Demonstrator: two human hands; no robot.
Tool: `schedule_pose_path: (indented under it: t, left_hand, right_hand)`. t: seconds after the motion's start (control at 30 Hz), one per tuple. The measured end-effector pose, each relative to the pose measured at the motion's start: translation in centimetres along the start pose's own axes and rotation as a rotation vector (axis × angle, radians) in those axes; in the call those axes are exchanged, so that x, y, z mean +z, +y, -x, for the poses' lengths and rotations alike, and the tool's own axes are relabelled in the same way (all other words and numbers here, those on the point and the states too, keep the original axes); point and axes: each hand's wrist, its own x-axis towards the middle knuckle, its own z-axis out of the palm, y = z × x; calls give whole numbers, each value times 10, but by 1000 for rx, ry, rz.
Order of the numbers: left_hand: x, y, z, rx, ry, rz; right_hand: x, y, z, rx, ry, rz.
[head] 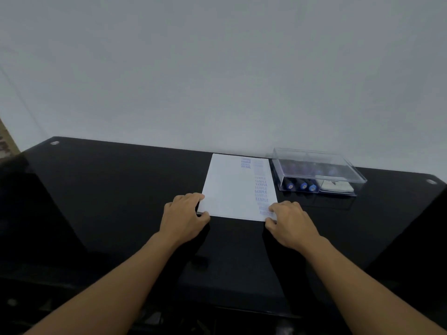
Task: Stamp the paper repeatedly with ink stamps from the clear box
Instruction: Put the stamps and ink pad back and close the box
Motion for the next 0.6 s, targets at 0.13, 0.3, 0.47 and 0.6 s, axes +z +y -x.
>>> schedule_pose_path:
  t: [0.13,0.3,0.47,0.6]
  left_hand:
    - [9,-1,-1,-21,63,12]
    - [11,-1,1,-17,72,3]
    - [11,0,4,0,66,-2]
    - [12,1,5,25,50,-52]
  right_hand:
    - [6,1,-3,22,46,-34]
    - [15,0,-3,49,104,-70]
    - [26,-6,6,84,156,-105]
    - [30,-7,11,97,161,-126]
